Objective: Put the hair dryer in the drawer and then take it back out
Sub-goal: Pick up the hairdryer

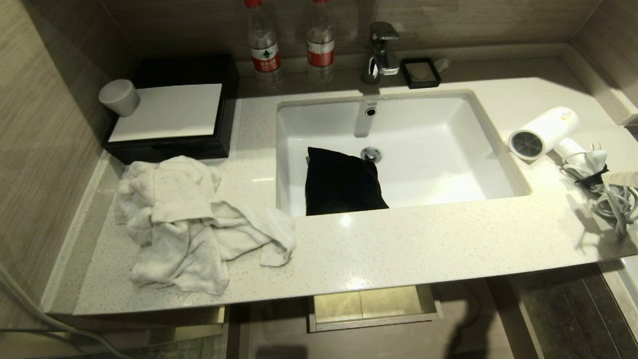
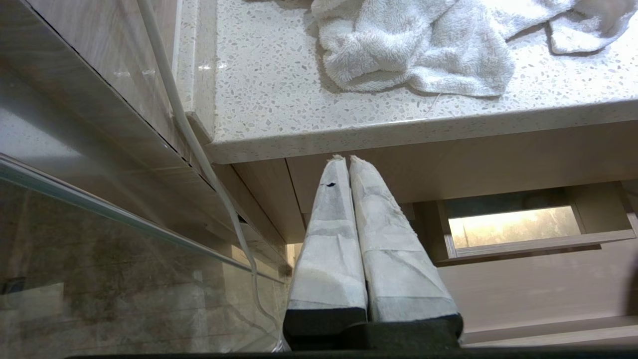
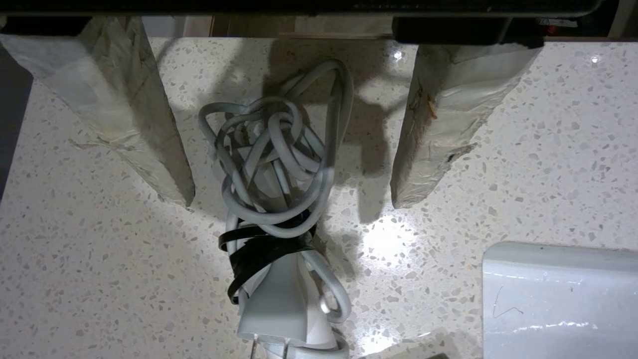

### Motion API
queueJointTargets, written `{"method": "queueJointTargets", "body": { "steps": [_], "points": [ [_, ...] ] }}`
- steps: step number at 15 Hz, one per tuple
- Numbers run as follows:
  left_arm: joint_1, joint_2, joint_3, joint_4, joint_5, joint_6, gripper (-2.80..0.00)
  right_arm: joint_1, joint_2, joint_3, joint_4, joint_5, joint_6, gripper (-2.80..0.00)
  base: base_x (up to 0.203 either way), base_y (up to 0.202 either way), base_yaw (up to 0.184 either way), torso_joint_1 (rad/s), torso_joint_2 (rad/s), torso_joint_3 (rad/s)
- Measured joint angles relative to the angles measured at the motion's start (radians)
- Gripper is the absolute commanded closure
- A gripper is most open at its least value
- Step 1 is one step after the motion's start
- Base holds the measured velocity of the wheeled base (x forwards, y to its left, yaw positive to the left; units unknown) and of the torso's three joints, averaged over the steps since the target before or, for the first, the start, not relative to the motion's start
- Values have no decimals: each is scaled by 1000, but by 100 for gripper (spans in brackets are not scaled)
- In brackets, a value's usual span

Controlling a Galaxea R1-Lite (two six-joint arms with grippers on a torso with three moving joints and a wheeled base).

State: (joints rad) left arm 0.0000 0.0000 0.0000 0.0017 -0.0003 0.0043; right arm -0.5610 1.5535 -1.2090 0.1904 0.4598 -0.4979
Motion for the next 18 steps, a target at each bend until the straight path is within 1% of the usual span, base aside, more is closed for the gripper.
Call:
{"method": "queueJointTargets", "body": {
  "steps": [3,6,9,11,15,18],
  "points": [
    [0,0,0,0,0,0,0,-12,37,-22,11,29,2,-280,0,0,0,0,0,0],
    [0,0,0,0,0,0,0,-14,74,-49,4,105,-21,-280,0,0,0,0,0,0],
    [0,0,0,0,0,0,0,-14,118,-97,5,120,-53,-280,0,0,0,0,0,0],
    [0,0,0,0,0,0,0,-14,152,-131,4,121,-58,-280,0,0,0,0,0,0],
    [0,0,0,0,0,0,0,-14,202,-156,5,129,-58,-280,0,0,0,0,0,0],
    [0,0,0,0,0,0,0,-14,233,-164,10,194,-64,-280,0,0,0,0,0,0]
  ]
}}
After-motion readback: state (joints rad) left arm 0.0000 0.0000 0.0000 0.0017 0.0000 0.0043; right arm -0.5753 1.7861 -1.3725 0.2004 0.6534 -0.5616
